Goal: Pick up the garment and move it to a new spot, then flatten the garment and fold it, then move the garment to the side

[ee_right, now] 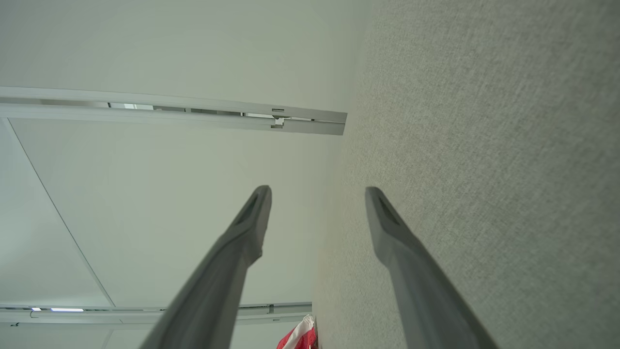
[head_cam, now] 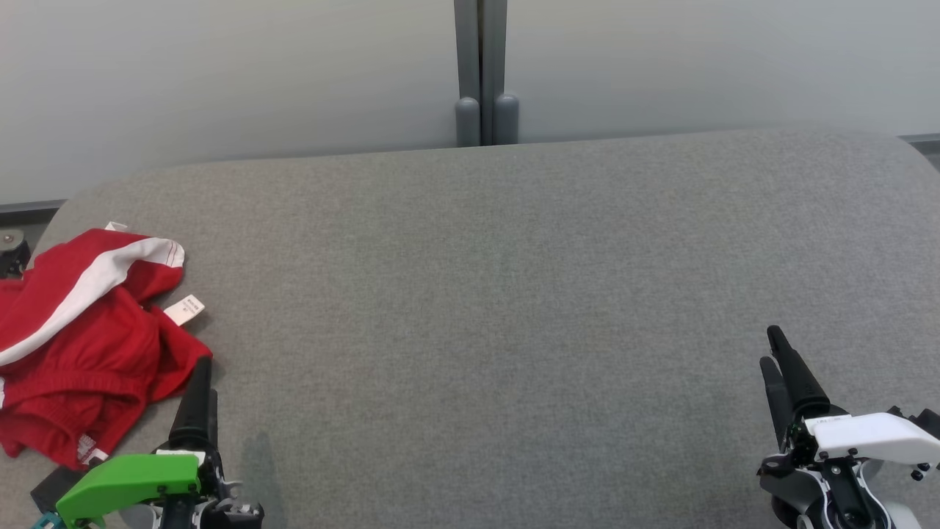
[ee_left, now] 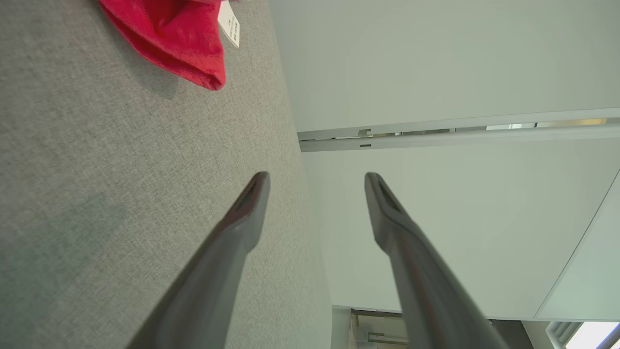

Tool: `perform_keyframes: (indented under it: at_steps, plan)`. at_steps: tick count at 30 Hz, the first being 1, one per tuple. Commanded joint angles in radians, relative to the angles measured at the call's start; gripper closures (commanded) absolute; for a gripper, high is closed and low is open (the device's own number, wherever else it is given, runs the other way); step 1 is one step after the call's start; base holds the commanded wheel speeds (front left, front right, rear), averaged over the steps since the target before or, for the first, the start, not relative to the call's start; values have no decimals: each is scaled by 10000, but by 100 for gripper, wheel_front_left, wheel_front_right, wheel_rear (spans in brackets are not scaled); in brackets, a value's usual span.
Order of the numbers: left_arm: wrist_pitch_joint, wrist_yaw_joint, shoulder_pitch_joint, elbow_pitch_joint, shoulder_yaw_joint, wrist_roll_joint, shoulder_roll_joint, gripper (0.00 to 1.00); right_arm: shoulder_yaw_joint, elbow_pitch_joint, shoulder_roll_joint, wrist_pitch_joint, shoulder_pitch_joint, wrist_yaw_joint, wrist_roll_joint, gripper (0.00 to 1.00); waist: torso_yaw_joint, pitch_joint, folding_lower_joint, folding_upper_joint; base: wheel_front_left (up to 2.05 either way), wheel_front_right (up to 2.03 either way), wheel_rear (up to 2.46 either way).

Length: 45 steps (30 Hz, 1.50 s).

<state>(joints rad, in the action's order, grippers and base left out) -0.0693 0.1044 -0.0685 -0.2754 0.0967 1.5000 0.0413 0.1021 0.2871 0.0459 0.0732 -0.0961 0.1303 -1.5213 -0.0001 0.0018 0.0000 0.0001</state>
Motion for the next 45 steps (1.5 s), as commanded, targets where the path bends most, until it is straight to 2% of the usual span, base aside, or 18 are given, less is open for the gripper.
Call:
perform_keyframes:
  at_steps: [1, 14, 22, 45]
  plan:
    - [115, 39, -215, 137, 45, -579, 95, 0, -27, -229, 125, -136, -152, 2, 515, 0, 0, 6, 0, -1, 0, 0, 0]
    - [678, 72, -263, -1, -309, -3663, 121, 0, -333, -353, 268, -706, -190, 3, 3273, 0, 27, 29, 0, -1, 0, 0, 0]
    - [1001, -190, -381, -14, -644, -5241, 273, 0, -509, -379, 370, -1028, -255, 3, 4688, 0, 32, 61, 0, -1, 0, 0, 0]
    - [1764, -748, -390, -393, -1500, -8313, 501, 0, -1009, -107, 474, -1794, -336, 4, 8131, 0, 71, 101, 0, -1, 0, 0, 0]
